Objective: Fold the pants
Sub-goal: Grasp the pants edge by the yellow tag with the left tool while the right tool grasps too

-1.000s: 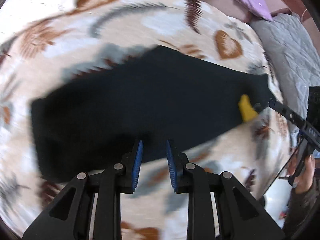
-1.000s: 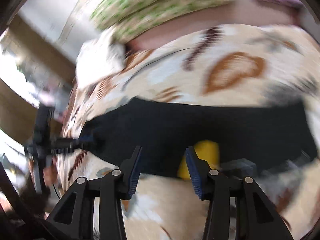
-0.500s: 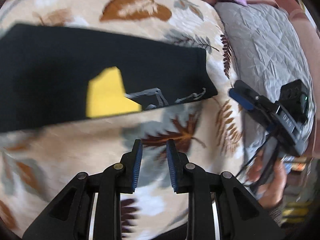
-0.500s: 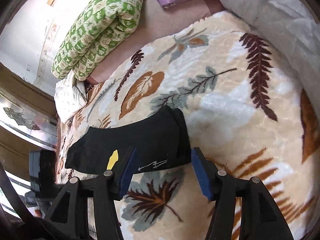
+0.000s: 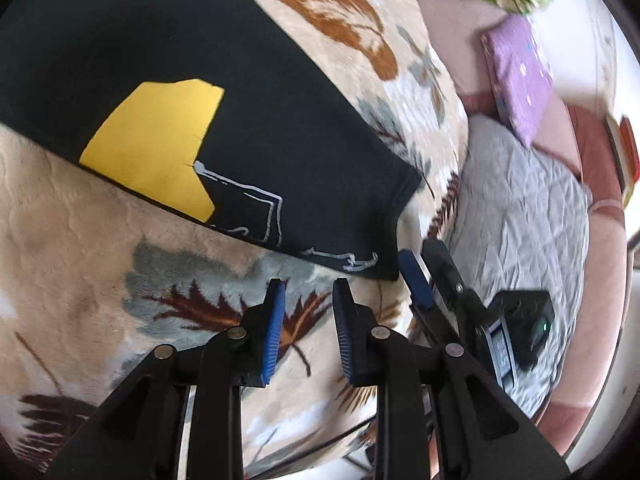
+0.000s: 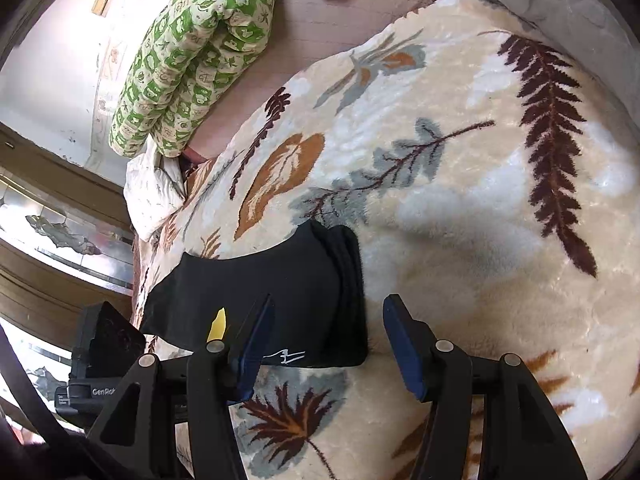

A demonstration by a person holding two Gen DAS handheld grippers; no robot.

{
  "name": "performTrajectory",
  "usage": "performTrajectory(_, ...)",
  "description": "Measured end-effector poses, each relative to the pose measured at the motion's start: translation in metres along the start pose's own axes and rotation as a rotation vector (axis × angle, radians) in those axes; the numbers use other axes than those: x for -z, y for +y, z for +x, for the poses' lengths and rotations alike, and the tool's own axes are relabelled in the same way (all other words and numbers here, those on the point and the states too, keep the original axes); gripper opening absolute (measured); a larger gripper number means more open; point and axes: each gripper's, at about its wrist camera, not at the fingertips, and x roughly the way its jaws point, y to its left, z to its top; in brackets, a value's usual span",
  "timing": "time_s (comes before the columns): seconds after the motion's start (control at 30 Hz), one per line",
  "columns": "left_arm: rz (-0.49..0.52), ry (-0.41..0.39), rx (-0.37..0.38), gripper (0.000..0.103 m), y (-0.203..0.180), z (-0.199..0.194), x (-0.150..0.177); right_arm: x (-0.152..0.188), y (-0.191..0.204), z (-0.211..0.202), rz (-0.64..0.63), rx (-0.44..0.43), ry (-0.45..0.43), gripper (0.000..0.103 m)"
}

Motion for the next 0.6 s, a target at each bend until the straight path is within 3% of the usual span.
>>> performTrajectory(0.23, -0.171, -0.077, -0.004, 0.022, 0.022, 0.012, 0.003, -0.005, -0.013, 0.006, 0.025, -0.062, 0.008, 0.060)
performTrajectory(0.4, -0.172, -0.156, -0.016, 0.022, 0.013, 0.007, -0.002, -0.011, -0.021, 0.013, 0.053, -0.108, 0.023, 0.063)
performTrajectory(0.6, -0.206, -0.139, 0.003, 0.022, 0.017, 0.013, -0.012, -0.027, -0.029, 0.028, 0.094, -0.187, 0.034, 0.066)
